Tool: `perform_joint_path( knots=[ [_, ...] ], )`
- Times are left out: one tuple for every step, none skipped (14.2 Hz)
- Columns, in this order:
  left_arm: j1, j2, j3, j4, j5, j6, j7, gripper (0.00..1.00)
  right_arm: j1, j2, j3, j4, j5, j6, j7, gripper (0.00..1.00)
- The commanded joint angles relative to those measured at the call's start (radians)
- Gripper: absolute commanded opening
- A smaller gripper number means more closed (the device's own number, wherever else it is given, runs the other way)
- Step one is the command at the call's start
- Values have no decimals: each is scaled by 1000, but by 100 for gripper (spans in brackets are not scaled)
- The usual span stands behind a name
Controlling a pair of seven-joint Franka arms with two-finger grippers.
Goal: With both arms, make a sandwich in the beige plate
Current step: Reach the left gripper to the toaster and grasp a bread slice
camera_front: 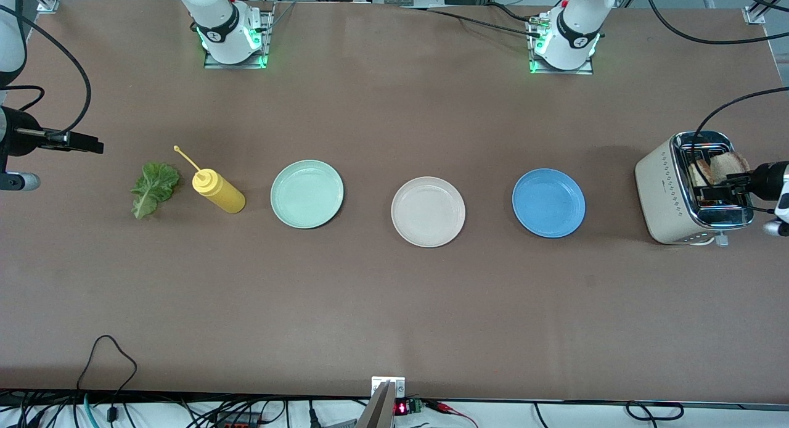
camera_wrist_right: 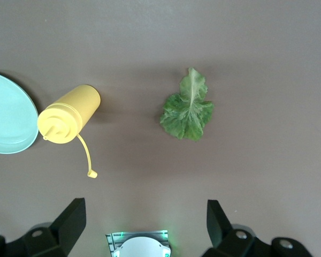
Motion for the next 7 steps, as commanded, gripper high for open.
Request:
perform_joint_path(
  knots=[
    [-3,-8,-12,1,22,-52,-21,100,-31,5,8,-3,7,-32,-111,100],
    [-5,-9,-14,1,22,-73,-25,98,-48,11,8,-2,7,-43,-154,100],
    [-3,-11,-14,1,22,-94,-25,88,-57,15,8,-3,8,-44,-169,100],
    [-5,-11,-14,3,21,-108,-27,76,-59,15,8,-3,8,-44,-171,100],
    [-3,-11,-14,1,21,-111,-27,66,-59,15,9,-3,8,-44,-171,100],
    [-3,-11,-14,1,21,-113,-27,57,-59,15,9,-3,8,-44,-173,100],
    [-3,-9,-14,0,21,-113,-27,51,-59,16,9,-3,10,-43,-176,100]
  ],
)
